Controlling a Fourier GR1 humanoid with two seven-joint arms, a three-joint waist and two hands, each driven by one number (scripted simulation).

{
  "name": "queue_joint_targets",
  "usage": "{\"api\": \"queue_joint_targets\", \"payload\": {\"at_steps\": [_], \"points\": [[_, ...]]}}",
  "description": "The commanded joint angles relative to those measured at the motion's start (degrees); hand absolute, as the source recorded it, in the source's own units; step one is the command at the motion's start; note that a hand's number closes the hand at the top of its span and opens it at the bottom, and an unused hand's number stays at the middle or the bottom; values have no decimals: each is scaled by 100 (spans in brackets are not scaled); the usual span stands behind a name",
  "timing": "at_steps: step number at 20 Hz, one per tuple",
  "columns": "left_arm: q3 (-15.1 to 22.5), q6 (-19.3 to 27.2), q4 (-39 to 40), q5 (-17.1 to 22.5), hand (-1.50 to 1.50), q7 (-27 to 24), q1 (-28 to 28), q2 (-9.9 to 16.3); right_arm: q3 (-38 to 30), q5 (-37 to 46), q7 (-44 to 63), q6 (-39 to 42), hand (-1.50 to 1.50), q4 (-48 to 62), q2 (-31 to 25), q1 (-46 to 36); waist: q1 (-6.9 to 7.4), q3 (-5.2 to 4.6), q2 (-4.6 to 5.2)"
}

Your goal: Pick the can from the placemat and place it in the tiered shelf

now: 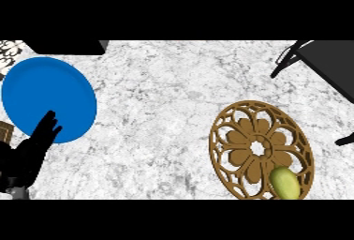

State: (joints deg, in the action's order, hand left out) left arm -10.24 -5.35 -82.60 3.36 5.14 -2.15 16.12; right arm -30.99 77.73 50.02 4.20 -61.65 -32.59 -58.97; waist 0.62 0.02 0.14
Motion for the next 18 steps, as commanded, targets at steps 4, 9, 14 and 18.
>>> {"api": "queue_joint_targets", "payload": {"at_steps": [4,9,14,18], "points": [[-157,-89,83,88,0,366,411,162,71,-210,-422,-1,-150,638,-503,269,-33,-1,-5],[-156,-110,219,57,0,168,350,49,-19,-565,-732,-1012,-150,971,-366,338,11,0,7],[-155,-13,-69,-17,0,333,246,51,-424,-1256,-876,-1169,-150,553,-427,266,-25,2,-16],[-202,-55,173,-98,0,-243,-77,-25,-476,-1576,-203,-852,-150,-125,-174,-49,-59,-7,-39]]}}
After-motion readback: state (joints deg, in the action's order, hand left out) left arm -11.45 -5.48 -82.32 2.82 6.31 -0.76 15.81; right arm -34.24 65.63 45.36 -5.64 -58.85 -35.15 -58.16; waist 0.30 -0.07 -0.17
